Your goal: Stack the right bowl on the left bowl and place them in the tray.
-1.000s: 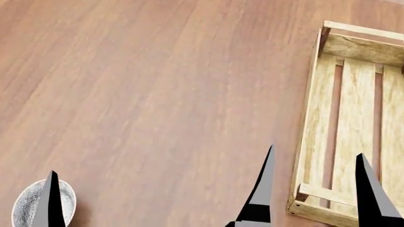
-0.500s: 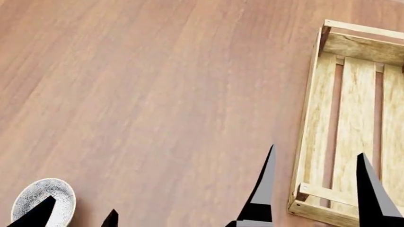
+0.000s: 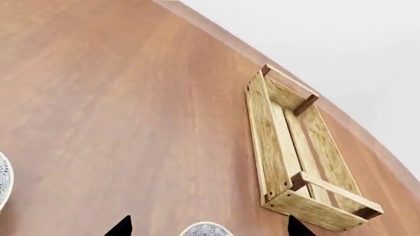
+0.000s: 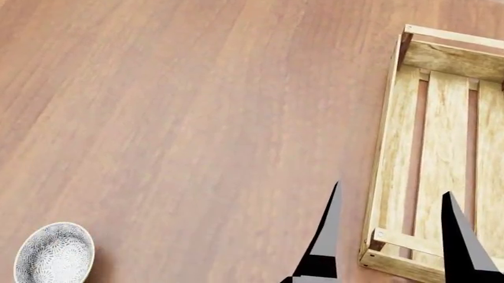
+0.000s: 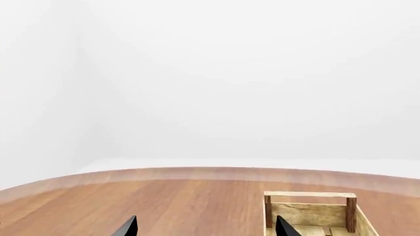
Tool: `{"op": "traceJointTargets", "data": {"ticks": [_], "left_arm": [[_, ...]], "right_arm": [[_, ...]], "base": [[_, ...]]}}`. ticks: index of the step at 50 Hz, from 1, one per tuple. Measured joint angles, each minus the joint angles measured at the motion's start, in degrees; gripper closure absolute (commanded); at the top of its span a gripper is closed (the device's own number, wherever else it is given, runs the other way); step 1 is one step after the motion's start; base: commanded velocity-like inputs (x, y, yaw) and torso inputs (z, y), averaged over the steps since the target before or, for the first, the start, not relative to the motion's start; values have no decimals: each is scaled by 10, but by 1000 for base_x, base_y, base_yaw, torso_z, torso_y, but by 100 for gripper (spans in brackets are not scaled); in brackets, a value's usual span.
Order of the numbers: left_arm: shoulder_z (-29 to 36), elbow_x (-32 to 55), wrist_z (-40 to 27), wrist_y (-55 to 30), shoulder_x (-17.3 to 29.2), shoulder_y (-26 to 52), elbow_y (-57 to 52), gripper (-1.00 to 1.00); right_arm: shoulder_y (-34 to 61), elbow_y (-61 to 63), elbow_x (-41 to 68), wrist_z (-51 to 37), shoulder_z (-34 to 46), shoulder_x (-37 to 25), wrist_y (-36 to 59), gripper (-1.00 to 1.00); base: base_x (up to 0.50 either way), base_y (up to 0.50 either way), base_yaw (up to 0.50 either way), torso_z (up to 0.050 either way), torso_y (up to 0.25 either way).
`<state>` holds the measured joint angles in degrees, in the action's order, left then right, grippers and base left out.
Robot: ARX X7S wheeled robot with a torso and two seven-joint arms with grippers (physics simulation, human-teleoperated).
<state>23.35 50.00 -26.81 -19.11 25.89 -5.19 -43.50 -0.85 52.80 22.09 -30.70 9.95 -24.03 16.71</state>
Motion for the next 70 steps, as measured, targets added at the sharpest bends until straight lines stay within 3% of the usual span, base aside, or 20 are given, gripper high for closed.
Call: {"op": "traceJointTargets", "data": {"ticks": [29, 70], "left_arm": [[15, 39, -20, -17, -18, -1, 52, -100], [14, 96, 10, -15, -63, 47, 189, -100]], "right_arm": [[1, 12, 10, -13, -1, -12, 0, -100], [2, 17, 21, -24, -2, -23, -7, -100]], "base": [[0, 0, 0, 0, 0], [0, 0, 0, 0, 0]]}}
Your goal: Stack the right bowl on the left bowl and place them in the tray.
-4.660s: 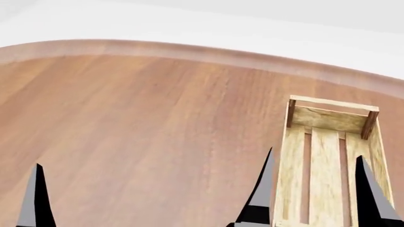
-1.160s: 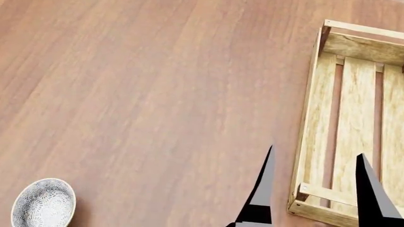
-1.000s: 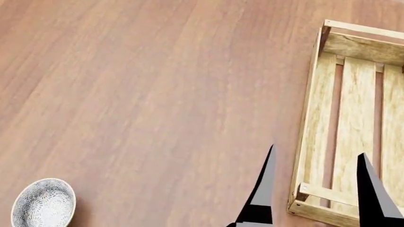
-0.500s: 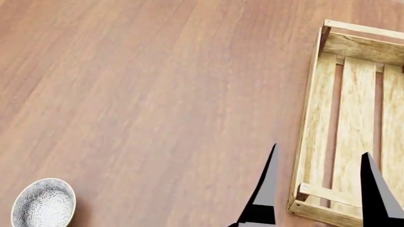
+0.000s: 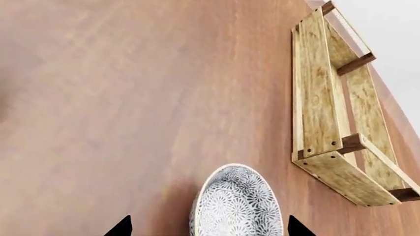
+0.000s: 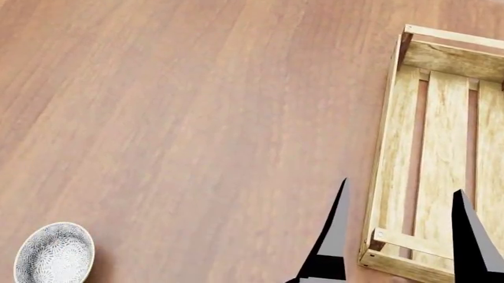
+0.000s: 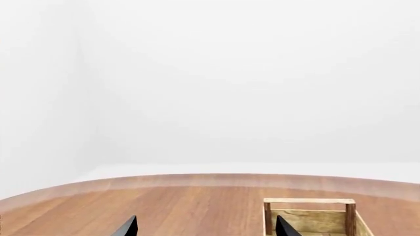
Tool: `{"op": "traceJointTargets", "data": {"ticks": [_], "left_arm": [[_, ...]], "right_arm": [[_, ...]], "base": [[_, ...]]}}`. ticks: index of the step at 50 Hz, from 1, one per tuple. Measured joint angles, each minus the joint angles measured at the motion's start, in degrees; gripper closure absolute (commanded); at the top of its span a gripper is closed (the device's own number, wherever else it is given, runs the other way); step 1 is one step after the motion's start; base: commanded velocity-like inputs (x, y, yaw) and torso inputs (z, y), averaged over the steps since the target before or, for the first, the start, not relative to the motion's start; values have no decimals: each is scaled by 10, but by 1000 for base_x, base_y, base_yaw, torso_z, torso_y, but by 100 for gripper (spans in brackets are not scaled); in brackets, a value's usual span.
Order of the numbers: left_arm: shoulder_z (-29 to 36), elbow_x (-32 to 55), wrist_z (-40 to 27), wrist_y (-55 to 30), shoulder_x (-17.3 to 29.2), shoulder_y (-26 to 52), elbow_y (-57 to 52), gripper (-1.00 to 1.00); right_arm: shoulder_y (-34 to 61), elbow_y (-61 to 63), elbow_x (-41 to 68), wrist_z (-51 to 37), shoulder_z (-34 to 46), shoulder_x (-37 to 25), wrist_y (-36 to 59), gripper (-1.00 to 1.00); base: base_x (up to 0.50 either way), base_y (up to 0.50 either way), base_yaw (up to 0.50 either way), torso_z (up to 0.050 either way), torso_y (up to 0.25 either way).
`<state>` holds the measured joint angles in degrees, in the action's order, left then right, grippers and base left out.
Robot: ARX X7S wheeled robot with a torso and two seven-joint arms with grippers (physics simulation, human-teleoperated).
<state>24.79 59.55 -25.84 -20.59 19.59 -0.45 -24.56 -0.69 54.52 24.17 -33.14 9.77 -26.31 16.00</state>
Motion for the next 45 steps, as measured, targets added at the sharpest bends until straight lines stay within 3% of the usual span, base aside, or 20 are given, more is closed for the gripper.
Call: {"op": "traceJointTargets", "data": {"ticks": [45], "left_arm": [[36, -34, 49, 12, -44, 52, 144, -100]], "right_arm": [[0, -4, 6, -8, 4, -4, -19, -100]], "base": [[0, 0, 0, 0, 0]]}}
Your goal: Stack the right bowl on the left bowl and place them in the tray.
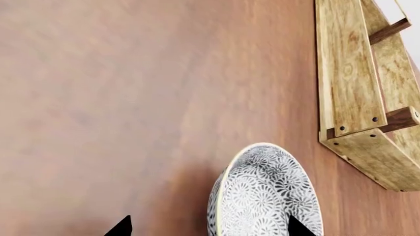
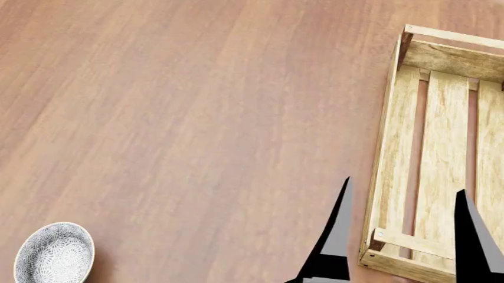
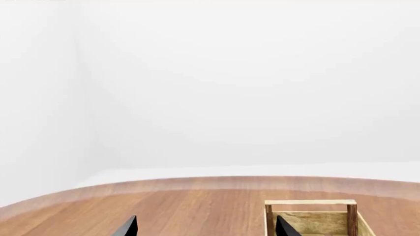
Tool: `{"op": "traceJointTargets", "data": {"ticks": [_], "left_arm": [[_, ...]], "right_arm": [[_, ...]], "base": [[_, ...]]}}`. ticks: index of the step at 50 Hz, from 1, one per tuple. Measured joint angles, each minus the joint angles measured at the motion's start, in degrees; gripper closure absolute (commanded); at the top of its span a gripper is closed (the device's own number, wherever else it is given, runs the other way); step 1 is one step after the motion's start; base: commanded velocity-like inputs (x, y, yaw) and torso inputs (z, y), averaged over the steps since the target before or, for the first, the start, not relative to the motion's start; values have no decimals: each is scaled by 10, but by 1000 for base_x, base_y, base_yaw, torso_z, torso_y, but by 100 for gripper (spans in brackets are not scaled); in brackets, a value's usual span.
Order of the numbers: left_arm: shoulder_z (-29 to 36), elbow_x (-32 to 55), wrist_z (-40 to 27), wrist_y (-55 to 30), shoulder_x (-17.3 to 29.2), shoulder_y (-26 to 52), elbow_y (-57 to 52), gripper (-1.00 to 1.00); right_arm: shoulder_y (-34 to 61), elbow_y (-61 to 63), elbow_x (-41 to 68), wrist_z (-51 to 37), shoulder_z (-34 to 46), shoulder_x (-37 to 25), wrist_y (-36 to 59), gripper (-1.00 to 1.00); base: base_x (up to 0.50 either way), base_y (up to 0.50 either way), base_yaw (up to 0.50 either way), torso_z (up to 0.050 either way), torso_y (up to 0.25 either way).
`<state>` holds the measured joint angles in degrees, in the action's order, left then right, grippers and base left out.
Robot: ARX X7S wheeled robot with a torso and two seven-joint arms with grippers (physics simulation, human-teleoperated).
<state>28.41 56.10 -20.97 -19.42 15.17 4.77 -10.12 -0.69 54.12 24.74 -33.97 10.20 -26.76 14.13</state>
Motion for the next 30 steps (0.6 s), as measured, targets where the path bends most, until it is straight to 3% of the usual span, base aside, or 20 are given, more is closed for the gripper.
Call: {"op": "traceJointTargets", "data": {"ticks": [30], "left_arm": [[23, -5, 0, -8, -18, 25, 23, -100]], "right_arm": [[0, 2, 9, -9, -3, -6, -7, -100]], "base": [[0, 0, 0, 0, 0]]}}
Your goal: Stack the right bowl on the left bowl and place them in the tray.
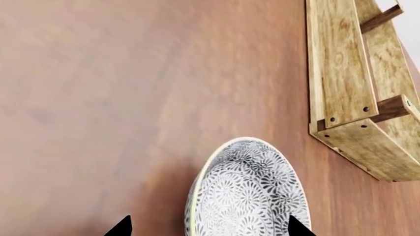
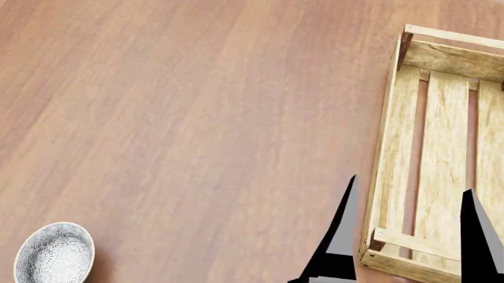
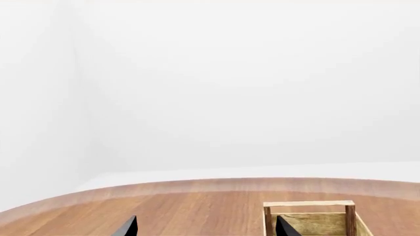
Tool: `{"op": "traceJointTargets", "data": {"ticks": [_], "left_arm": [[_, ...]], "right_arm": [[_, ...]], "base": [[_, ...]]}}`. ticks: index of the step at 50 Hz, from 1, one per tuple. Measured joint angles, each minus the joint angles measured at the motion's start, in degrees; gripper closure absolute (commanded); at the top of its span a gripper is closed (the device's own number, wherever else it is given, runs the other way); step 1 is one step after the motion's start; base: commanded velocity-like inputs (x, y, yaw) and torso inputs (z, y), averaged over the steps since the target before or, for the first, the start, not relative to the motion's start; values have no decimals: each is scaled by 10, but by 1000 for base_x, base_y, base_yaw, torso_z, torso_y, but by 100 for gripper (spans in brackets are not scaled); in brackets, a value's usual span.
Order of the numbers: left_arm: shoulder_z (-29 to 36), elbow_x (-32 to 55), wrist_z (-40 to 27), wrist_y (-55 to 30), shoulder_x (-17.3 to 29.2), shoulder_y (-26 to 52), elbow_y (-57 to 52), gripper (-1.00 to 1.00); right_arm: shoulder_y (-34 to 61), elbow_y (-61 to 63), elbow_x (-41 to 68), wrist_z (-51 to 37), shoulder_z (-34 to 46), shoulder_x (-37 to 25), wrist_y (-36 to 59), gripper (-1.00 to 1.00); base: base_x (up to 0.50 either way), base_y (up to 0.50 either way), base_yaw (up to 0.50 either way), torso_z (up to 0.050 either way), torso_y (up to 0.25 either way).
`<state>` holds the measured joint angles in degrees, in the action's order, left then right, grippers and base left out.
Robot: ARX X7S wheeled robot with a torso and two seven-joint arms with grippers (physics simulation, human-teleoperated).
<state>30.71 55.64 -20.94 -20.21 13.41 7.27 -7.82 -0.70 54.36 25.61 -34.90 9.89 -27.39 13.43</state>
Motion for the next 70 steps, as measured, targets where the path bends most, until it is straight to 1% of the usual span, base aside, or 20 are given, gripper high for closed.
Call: {"op": "traceJointTargets", "data": {"ticks": [13, 14, 43, 70], "left_arm": [[5, 0, 2, 1, -5, 8, 14, -100], [5, 0, 2, 1, -5, 8, 14, 100], [7, -3, -2, 7, -4, 11, 17, 100], [9, 19, -30, -3, 7, 13, -39, 100]], "right_arm": [[1, 1, 1, -4, 2, -2, -1, -100], [1, 1, 1, -4, 3, -3, -1, -100], [1, 2, 4, -11, 6, -9, -5, -100], [2, 1, 7, -17, 7, -15, -10, -100]], "base": [[0, 0, 0, 0, 0], [0, 0, 0, 0, 0], [0, 0, 0, 0, 0], [0, 0, 0, 0, 0]]}}
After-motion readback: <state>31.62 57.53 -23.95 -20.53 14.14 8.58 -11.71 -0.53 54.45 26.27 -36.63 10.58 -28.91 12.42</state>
